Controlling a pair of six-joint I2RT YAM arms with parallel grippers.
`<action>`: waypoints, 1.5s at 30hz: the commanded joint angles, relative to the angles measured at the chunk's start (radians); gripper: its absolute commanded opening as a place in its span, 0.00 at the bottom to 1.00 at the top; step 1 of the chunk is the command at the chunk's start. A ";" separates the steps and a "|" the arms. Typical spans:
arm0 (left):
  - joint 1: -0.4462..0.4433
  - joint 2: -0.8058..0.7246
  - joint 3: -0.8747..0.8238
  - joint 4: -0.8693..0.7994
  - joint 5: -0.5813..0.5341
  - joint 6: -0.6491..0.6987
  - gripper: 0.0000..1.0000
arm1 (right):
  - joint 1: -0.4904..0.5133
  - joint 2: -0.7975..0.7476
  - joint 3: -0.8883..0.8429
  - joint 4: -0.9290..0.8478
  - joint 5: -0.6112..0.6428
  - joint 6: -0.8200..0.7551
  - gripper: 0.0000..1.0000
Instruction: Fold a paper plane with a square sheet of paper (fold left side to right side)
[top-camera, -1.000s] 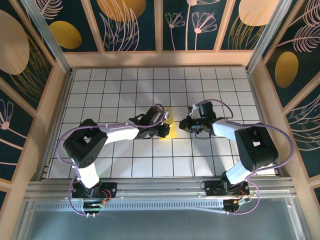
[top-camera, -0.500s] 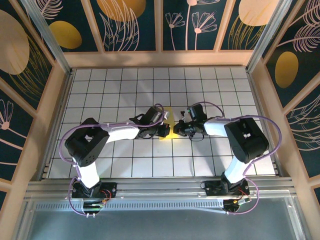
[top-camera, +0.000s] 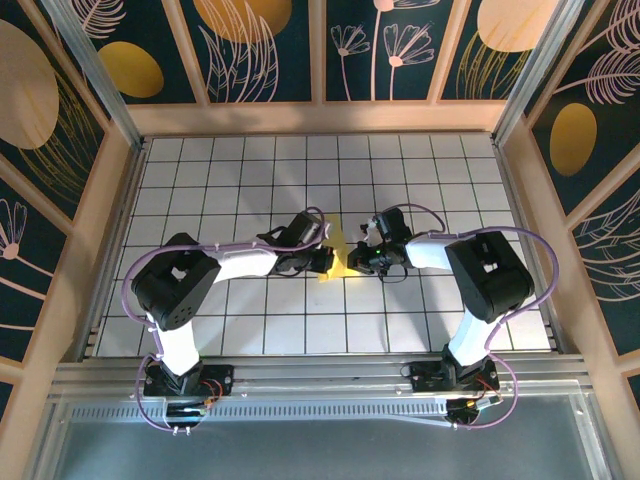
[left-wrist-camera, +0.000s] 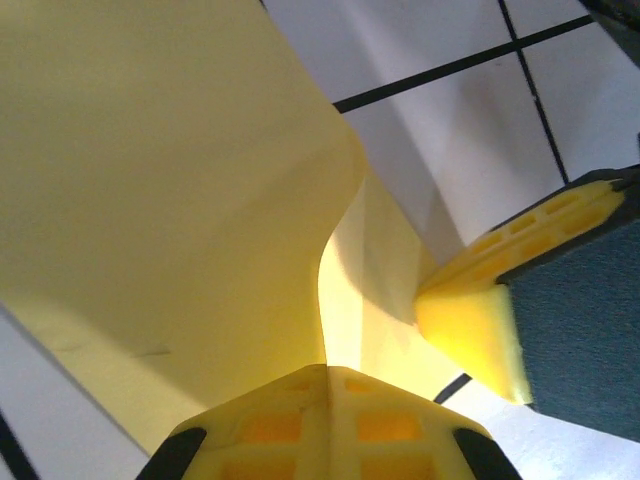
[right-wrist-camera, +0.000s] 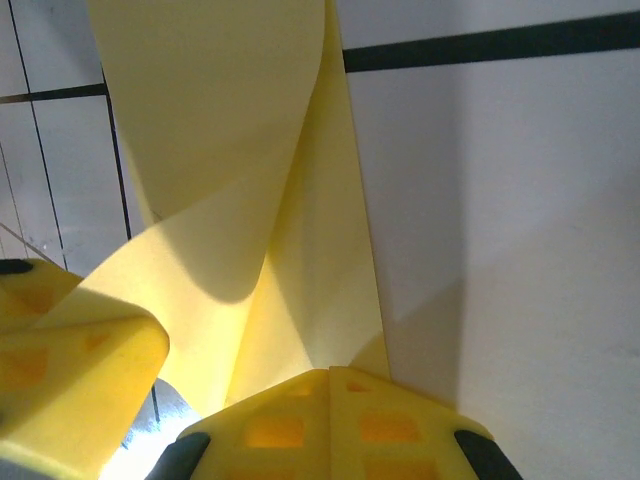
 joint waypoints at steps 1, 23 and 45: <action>0.010 0.018 0.027 -0.044 -0.034 0.034 0.00 | 0.012 0.039 0.011 -0.055 0.046 -0.019 0.00; 0.011 0.015 0.032 -0.070 -0.135 0.043 0.00 | 0.030 0.048 0.021 -0.068 0.065 -0.026 0.00; 0.011 -0.003 0.016 -0.074 -0.205 0.038 0.00 | 0.033 0.056 0.030 -0.076 0.065 -0.027 0.00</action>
